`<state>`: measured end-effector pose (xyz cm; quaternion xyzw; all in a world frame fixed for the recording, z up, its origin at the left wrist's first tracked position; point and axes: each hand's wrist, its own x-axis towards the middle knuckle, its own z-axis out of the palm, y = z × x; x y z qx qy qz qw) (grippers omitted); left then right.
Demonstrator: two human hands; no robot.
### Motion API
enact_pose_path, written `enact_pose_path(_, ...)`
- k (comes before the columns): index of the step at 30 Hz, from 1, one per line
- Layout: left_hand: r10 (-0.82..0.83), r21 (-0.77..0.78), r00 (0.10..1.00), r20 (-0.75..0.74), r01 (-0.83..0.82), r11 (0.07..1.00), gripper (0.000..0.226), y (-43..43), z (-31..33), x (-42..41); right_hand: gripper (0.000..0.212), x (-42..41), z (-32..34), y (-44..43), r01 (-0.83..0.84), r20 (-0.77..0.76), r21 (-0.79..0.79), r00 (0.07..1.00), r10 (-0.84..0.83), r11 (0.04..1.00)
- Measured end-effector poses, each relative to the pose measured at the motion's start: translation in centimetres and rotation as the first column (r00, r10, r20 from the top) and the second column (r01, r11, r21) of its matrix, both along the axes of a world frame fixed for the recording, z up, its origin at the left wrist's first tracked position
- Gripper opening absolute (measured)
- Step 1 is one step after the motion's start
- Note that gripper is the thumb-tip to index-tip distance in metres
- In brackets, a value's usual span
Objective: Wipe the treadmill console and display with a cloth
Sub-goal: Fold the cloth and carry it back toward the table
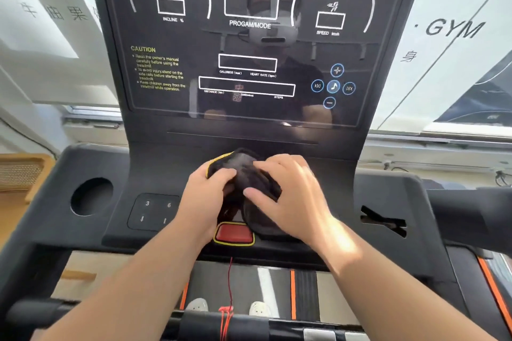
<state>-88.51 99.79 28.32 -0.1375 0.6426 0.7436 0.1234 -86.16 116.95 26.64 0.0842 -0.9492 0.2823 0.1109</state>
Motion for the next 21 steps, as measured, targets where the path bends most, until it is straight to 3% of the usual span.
enact_pose_path(2, 0.039, -0.008, 0.999, -0.035, -0.04, 0.999, 0.022, -1.0, 0.2, 0.0, 0.041, -0.2, -0.6, 1.1, 0.138, 0.025, -0.078, 0.99, -0.137, 0.987)
enact_pose_path(4, 0.07, 0.005, 0.995, -0.067, -0.07, 0.998, 0.023, -2.3, 0.7, 0.4, 0.039, -0.3, -1.1, 1.6, 0.191, 0.103, -0.049, 0.977, -0.185, 0.98)
enact_pose_path(6, 0.114, 0.058, 0.989, -0.099, -0.109, 0.992, 0.028, -3.7, 1.4, 1.1, 0.048, -0.4, -1.4, 1.4, 0.094, 0.193, -0.032, 0.977, -0.086, 0.995)
enact_pose_path(10, 0.171, 0.139, 0.97, -0.172, -0.148, 0.979, 0.03, -6.1, 3.3, 3.1, 0.069, -1.0, -0.5, -1.5, -0.213, 0.251, -0.203, 0.932, 0.261, 0.956)
enact_pose_path(13, 0.175, 0.162, 0.963, -0.205, -0.143, 0.976, 0.027, -7.4, 4.7, 4.4, 0.043, -1.0, 0.4, -4.5, -0.351, 0.251, -0.268, 0.874, 0.417, 0.897)
enact_pose_path(16, 0.221, 0.131, 0.953, -0.209, -0.197, 0.972, 0.028, -9.1, 5.5, 5.8, 0.018, -0.6, 0.3, -7.1, -0.394, 0.27, -0.286, 0.841, 0.468, 0.873)
enact_pose_path(18, 0.287, 0.075, 0.935, -0.21, -0.277, 0.958, 0.024, -10.8, 5.6, 6.8, 0.007, -0.3, 0.4, -8.3, -0.319, 0.32, -0.359, 0.84, 0.437, 0.877)
enact_pose_path(21, 0.373, -0.061, 0.907, -0.195, -0.391, 0.918, 0.04, -13.9, 5.4, 8.6, 0.011, 0.2, 1.0, -9.5, -0.184, 0.411, -0.448, 0.826, 0.384, 0.875)
